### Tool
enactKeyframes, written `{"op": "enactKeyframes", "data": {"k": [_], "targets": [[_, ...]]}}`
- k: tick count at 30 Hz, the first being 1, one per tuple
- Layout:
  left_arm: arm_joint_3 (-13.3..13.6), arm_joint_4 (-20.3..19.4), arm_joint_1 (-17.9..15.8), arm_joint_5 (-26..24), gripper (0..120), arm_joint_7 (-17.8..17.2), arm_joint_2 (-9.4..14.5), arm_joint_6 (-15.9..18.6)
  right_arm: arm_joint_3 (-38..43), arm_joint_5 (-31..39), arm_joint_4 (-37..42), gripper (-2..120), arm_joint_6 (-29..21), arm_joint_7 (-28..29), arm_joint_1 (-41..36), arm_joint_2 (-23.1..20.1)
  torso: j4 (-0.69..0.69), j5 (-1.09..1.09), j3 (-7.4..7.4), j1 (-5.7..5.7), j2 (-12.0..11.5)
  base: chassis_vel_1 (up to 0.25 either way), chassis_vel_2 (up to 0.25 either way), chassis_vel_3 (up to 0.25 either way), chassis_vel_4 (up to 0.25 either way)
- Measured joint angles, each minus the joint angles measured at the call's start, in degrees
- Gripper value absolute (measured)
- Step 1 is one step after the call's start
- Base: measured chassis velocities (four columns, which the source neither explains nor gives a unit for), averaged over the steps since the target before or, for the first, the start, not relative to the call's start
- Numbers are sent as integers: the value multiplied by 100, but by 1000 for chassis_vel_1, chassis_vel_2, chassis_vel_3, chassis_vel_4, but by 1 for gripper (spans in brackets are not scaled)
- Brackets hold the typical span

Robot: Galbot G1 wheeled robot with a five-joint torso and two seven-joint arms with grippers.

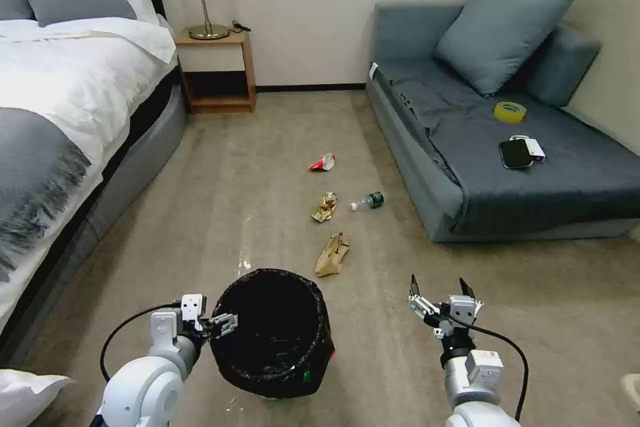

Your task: Pick up the trash bin, then pick up the garbage on the floor and place it into the trash bin.

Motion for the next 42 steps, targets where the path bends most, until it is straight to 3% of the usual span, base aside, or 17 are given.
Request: {"op": "enactKeyframes", "data": {"k": [6, 19, 27, 42], "targets": [[61, 146, -74, -118, 83, 95, 10, 28, -29, 5, -51, 100, -13, 69, 10, 41, 0, 1, 0, 0, 0, 0, 0, 0, 0], [55, 201, -112, -248, 32, 398, 87, 36, -44, -96, -108, 100, -12, 140, 21, 318, 0, 1, 0, 0, 0, 0, 0, 0, 0], [14, 241, -47, -113, 5, 601, -37, -118, -76, -136, -112, 100, -7, 142, 29, 416, 0, 2, 0, 0, 0, 0, 0, 0, 0], [-225, 28, 202, 245, 4, 1081, -335, -523, -40, -148, 62, 100, 177, -28, -27, 236, -1, -2, 1, 0, 0, 0, 0, 0, 0]]}}
